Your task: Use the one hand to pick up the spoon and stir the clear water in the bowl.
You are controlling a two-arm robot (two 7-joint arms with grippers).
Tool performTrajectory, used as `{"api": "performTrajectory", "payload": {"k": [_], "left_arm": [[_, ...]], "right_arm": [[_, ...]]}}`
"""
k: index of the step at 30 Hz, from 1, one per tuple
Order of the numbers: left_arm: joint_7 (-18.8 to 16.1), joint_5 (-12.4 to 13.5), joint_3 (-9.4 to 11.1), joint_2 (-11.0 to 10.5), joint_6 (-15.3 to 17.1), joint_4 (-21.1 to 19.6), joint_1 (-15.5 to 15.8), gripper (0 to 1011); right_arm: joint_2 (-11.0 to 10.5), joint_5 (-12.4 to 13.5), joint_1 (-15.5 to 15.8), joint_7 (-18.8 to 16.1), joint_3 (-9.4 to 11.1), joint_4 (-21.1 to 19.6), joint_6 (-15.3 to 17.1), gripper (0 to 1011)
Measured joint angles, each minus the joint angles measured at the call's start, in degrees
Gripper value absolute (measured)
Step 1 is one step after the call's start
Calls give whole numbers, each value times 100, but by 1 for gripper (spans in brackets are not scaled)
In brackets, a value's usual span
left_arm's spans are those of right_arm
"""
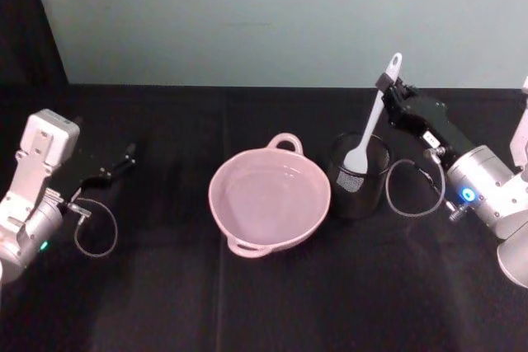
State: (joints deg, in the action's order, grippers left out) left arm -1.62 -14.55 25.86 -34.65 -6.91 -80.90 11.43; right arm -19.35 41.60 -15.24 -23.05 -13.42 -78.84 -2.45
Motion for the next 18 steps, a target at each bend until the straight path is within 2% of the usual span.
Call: {"api": "performTrajectory", "payload": {"k": [11,18], "left_arm": [[0,0,0,0,0,0,0,1011],[0,0,0,0,0,0,0,1011]], "right_arm": [[33,123,15,3,26,108,1,124],[122,443,20,-13,139,295,56,124]]}}
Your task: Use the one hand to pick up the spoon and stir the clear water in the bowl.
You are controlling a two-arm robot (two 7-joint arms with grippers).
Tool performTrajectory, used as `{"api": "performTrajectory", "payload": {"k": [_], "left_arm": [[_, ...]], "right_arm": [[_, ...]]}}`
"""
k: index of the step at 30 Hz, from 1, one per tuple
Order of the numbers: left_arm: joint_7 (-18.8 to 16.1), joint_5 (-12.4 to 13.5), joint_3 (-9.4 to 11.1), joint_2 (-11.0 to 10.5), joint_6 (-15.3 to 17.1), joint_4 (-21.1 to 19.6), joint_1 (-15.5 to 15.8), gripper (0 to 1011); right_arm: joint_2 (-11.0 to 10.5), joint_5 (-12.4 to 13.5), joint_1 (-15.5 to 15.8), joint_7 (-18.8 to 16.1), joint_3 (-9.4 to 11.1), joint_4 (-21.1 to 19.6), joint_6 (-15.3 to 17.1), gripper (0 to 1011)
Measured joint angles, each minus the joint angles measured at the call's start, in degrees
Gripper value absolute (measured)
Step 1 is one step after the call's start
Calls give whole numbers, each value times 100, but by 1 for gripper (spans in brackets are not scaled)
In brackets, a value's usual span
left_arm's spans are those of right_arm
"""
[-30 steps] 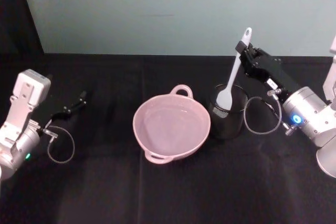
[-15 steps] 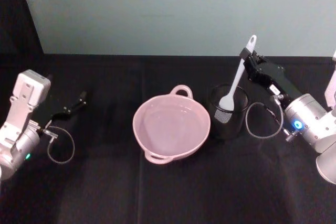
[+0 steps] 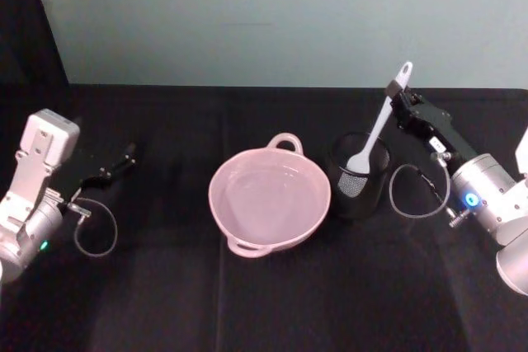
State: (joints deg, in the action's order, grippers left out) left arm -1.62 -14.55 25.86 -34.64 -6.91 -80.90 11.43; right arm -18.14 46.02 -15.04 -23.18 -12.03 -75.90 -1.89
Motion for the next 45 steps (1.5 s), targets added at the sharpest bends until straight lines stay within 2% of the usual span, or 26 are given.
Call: {"api": "performTrajectory", "payload": {"k": [8,24,33,38,45], "left_arm": [[0,0,0,0,0,0,0,1011],[0,0,0,0,0,0,0,1011],[0,0,0,0,0,0,0,1011],[0,0,0,0,0,0,0,1011],[0,0,0,0,0,0,0,1011]], "right_arm": [[93,437,-32,-125,61,248,74,124],[81,854,-74,-113,-2,493,166,124],[73,991,-52,-39,-16,549,152,127],[62,1033,-22,26,-7,543,118,237],[49,1137,33,44,-5,487,123,474]]}}
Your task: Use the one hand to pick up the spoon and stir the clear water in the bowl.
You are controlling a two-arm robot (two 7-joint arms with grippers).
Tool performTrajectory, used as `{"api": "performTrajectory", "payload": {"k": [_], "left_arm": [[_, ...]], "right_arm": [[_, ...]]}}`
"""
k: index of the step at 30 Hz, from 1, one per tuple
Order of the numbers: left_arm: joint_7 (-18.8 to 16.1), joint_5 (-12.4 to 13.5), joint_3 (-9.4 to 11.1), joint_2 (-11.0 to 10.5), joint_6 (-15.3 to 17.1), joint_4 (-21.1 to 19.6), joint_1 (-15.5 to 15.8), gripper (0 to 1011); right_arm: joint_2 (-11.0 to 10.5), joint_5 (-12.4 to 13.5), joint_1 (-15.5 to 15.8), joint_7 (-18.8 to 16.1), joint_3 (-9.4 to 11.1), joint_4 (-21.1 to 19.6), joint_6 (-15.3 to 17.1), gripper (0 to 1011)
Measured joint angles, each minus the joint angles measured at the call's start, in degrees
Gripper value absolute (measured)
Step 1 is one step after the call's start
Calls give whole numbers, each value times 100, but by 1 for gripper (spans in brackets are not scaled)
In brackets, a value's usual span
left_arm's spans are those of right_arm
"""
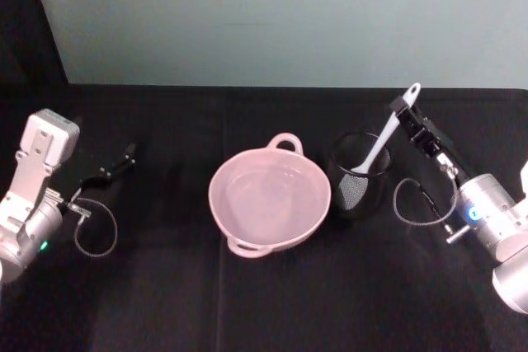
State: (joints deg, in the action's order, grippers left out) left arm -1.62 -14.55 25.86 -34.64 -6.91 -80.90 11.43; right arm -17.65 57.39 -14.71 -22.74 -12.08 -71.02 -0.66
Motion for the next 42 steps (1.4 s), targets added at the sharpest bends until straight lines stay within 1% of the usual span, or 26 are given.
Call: {"api": "performTrajectory", "payload": {"k": [1,2,3,6,9,10,12,13,14,16,17,18,19,22,23,25,27,28,29,31,35,36,38,39,41,42], "left_arm": [[0,0,0,0,0,0,0,1011],[0,0,0,0,0,0,0,1011],[0,0,0,0,0,0,0,1011],[0,0,0,0,0,0,0,1011],[0,0,0,0,0,0,0,1011],[0,0,0,0,0,0,0,1011],[0,0,0,0,0,0,0,1011],[0,0,0,0,0,0,0,1011],[0,0,0,0,0,0,0,1011],[0,0,0,0,0,0,0,1011],[0,0,0,0,0,0,0,1011],[0,0,0,0,0,0,0,1011],[0,0,0,0,0,0,0,1011],[0,0,0,0,0,0,0,1011],[0,0,0,0,0,0,0,1011],[0,0,0,0,0,0,0,1011],[0,1,0,0,0,0,0,1011],[0,0,0,0,0,0,0,1011],[0,0,0,0,0,0,0,1011],[0,0,0,0,0,0,0,1011],[0,0,0,0,0,0,0,1011],[0,0,0,0,0,0,0,1011],[0,0,0,0,0,0,0,1011],[0,0,0,0,0,0,0,1011],[0,0,0,0,0,0,0,1011],[0,0,0,0,0,0,0,1011]], "right_arm": [[-1,11,10,-1,-7,-11,7,488],[-4,19,22,-1,-15,-27,15,548],[-9,27,36,0,-24,-48,23,548],[-64,33,130,24,-61,-231,51,657],[-182,26,269,87,-88,-522,90,747],[-251,17,353,133,-94,-683,112,790],[-362,4,481,212,-92,-929,150,824],[-402,-3,528,251,-88,-1007,167,877],[-448,-10,580,294,-82,-1098,182,915],[-559,-24,696,383,-52,-1279,218,925],[-649,-29,796,466,-20,-1425,257,976],[-702,-30,853,505,-1,-1505,281,990],[-810,-31,970,596,42,-1657,328,1002],[-979,-21,1154,753,126,-1902,421,1003],[-1084,-13,1267,843,181,-2041,485,1002],[-1185,-7,1347,925,220,-2140,560,1002],[-1377,-37,1428,1063,239,-2256,711,1002],[-1432,-79,1433,1116,232,-2271,753,1002],[-1571,-222,1422,1246,190,-2285,863,1002],[-1692,-399,1329,1372,114,-2178,1037,1002],[-1755,-617,1137,1451,-15,-1919,1242,1002],[-1754,-750,1007,1450,-98,-1752,1282,1002],[-1752,-951,868,1429,-197,-1591,1244,1002],[-1740,-1190,730,1403,-299,-1444,1139,1002],[-1691,-1408,596,1359,-385,-1271,962,1003],[-1634,-1610,469,1317,-452,-1095,747,1002]]}}
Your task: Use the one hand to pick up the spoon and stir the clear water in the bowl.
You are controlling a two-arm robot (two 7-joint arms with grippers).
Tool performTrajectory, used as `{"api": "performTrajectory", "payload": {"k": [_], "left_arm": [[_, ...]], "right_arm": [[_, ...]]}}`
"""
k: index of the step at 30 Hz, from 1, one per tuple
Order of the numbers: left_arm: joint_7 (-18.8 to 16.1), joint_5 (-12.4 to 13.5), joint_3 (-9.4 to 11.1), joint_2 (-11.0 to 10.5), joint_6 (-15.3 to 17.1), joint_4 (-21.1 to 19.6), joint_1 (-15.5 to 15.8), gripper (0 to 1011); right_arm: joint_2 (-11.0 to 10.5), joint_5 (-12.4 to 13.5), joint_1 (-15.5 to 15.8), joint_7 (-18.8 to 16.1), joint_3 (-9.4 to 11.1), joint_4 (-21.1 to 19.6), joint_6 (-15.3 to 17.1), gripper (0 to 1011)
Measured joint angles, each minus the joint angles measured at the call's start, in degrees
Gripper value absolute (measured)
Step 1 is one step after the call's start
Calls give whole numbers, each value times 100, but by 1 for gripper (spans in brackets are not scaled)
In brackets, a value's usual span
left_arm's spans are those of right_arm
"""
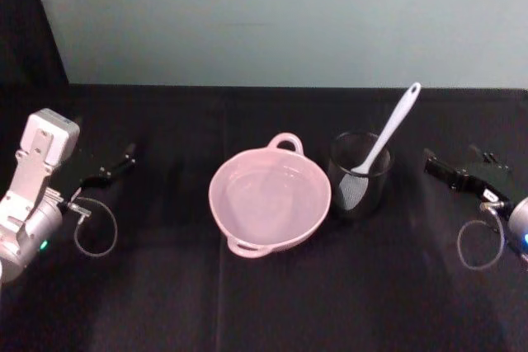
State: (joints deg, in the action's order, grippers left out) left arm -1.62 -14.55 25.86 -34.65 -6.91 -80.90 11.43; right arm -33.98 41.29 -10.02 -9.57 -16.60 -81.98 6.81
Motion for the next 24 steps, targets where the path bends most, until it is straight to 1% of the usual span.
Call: {"api": "performTrajectory", "payload": {"k": [2,3,4,5,6,7,8,12,13,16,18,21,24], "left_arm": [[0,0,0,0,0,0,0,1011],[0,0,0,0,0,0,0,1011],[0,0,0,0,0,0,0,1011],[1,0,0,0,0,0,0,1011],[0,0,0,0,0,0,0,1011],[0,0,0,0,0,0,0,1011],[0,0,0,0,0,0,0,1011],[0,0,0,0,0,0,0,1011],[0,0,0,0,0,0,0,1011],[0,0,0,0,0,0,0,1011],[1,0,0,0,0,0,0,1011],[0,0,0,0,0,0,0,1011],[0,0,0,0,0,0,0,1011]], "right_arm": [[58,-260,-145,-30,-90,187,-248,1002],[107,-550,-281,-54,-177,376,-536,1003],[124,-669,-339,-59,-215,440,-643,1002],[144,-857,-416,-58,-283,541,-804,1003],[170,-1112,-516,-44,-371,659,-983,1002],[179,-1263,-565,-10,-417,706,-1050,1003],[182,-1549,-647,104,-511,769,-1117,1002],[179,-2088,-735,368,-666,800,-1167,1002],[177,-2304,-754,496,-729,801,-1169,1003],[207,-2609,-756,705,-802,802,-1136,1003],[223,-2734,-751,779,-834,809,-1103,1002],[262,-2874,-726,863,-847,813,-1093,1002],[287,-2941,-707,919,-811,769,-1089,1003]]}}
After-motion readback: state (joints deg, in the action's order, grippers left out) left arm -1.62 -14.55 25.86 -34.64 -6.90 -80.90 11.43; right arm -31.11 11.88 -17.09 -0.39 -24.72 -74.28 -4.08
